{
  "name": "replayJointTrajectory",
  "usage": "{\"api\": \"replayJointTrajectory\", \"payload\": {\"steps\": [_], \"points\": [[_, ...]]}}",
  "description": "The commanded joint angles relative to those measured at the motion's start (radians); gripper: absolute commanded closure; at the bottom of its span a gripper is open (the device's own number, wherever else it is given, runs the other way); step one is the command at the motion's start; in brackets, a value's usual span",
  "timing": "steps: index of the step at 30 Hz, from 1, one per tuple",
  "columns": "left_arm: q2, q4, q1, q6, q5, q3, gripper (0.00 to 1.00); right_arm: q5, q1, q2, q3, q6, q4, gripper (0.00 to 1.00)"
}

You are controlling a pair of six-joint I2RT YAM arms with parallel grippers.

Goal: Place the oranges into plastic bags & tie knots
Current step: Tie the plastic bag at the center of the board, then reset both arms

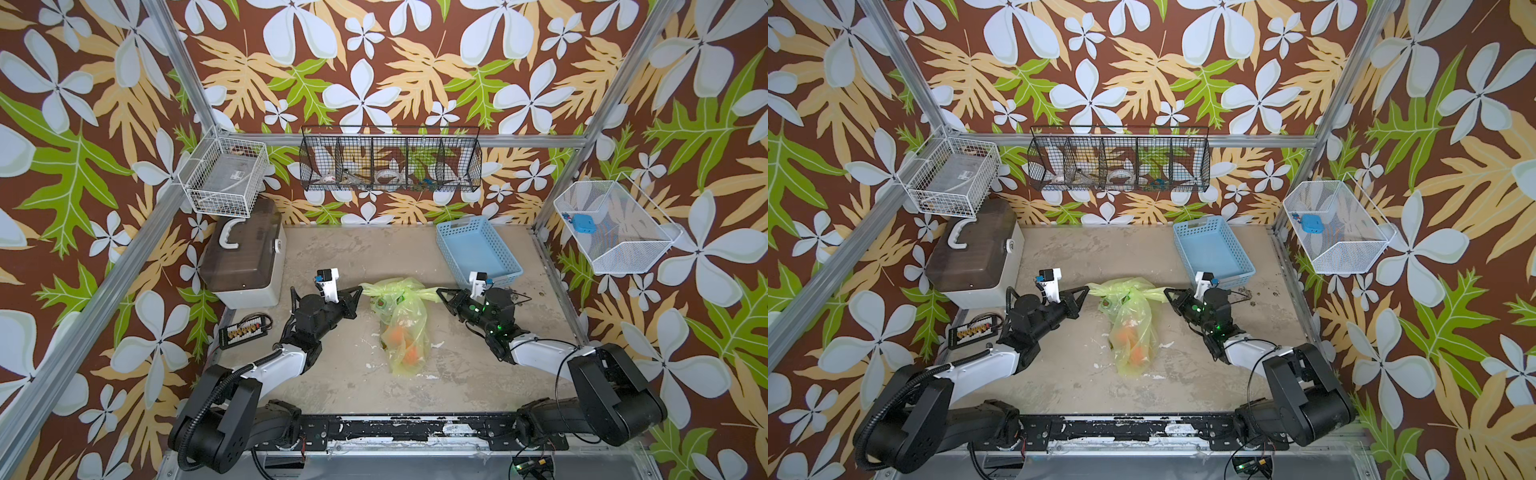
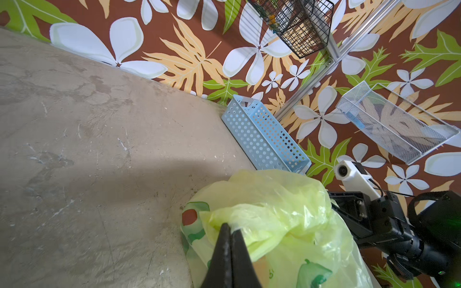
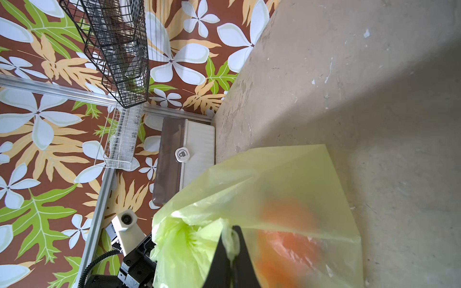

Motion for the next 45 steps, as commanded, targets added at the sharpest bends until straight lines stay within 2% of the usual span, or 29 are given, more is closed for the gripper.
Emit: {"api": "replayJointTrajectory", "payload": {"steps": [1, 3, 8, 9, 11, 17, 18, 19, 21, 22, 23, 24, 25, 29, 31, 32, 34, 36, 37, 40, 45], "points": [[-0.005, 0.011, 0.003, -0.006, -0.092, 0.002, 1.00, 0.060, -0.002, 0.004, 0.000, -0.015, -0.005, 1.00], [0.021, -0.097, 0.006, -0.023, -0.150, 0.034, 1.00, 0.096, -0.003, -0.010, -0.011, -0.011, -0.035, 1.00], [0.103, -0.162, 0.008, -0.038, -0.131, 0.041, 1.00, 0.164, -0.004, -0.038, -0.052, 0.011, -0.071, 1.00], [0.108, -0.134, 0.005, -0.038, -0.103, 0.029, 1.00, 0.158, -0.003, -0.033, -0.056, 0.017, -0.058, 1.00], [0.084, -0.086, -0.011, -0.047, -0.119, 0.006, 1.00, 0.138, -0.003, -0.024, -0.048, 0.013, -0.052, 1.00], [0.029, -0.154, -0.017, 0.008, -0.171, 0.052, 1.00, 0.088, -0.003, -0.019, -0.001, -0.028, -0.067, 1.00], [0.017, -0.154, -0.017, 0.008, -0.179, 0.054, 0.89, 0.076, -0.002, -0.020, 0.018, -0.049, -0.086, 1.00], [0.004, -0.157, -0.017, 0.008, -0.191, 0.057, 0.76, 0.062, -0.003, -0.023, 0.041, -0.067, -0.104, 0.91], [-0.033, -0.169, -0.017, 0.013, -0.228, 0.064, 0.55, 0.051, -0.008, -0.046, 0.079, -0.096, -0.150, 0.51], [-0.058, -0.188, -0.017, 0.020, -0.254, 0.072, 0.45, 0.051, -0.012, -0.066, 0.100, -0.118, -0.180, 0.15], [-0.082, -0.208, -0.017, 0.030, -0.280, 0.080, 0.26, 0.052, -0.018, -0.084, 0.120, -0.136, -0.219, 0.00], [-0.110, -0.231, -0.016, 0.046, -0.314, 0.090, 0.04, 0.055, -0.026, -0.108, 0.141, -0.161, -0.258, 0.00], [-0.141, -0.255, -0.015, 0.069, -0.346, 0.099, 0.00, 0.065, -0.035, -0.132, 0.159, -0.180, -0.301, 0.01], [-0.258, -0.327, -0.005, 0.149, -0.476, 0.124, 0.00, 0.098, -0.107, -0.226, 0.204, -0.246, -0.482, 0.00], [-0.307, -0.351, 0.011, 0.212, -0.542, 0.138, 0.00, 0.162, -0.169, -0.283, 0.243, -0.325, -0.621, 0.00], [-0.321, -0.354, 0.020, 0.248, -0.571, 0.141, 0.00, 0.225, -0.198, -0.298, 0.288, -0.395, -0.706, 0.01], [-0.338, -0.336, 0.053, 0.333, -0.636, 0.133, 0.00, 0.439, -0.213, -0.289, 0.406, -0.549, -0.887, 0.01], [-0.345, -0.274, 0.090, 0.423, -0.685, 0.094, 0.00, 0.633, -0.214, -0.249, 0.480, -0.676, -0.957, 0.00], [-0.347, -0.226, 0.110, 0.458, -0.704, 0.060, 0.00, 0.731, -0.214, -0.236, 0.481, -0.734, -0.942, 0.00], [-0.359, -0.135, 0.176, 0.508, -0.701, -0.027, 0.00, 0.870, -0.214, -0.218, 0.415, -0.914, -0.796, 0.01], [-0.312, -0.111, 0.214, 0.541, -0.666, -0.112, 0.00, 1.009, -0.214, -0.143, 0.310, -1.005, -0.634, 0.00]]}}
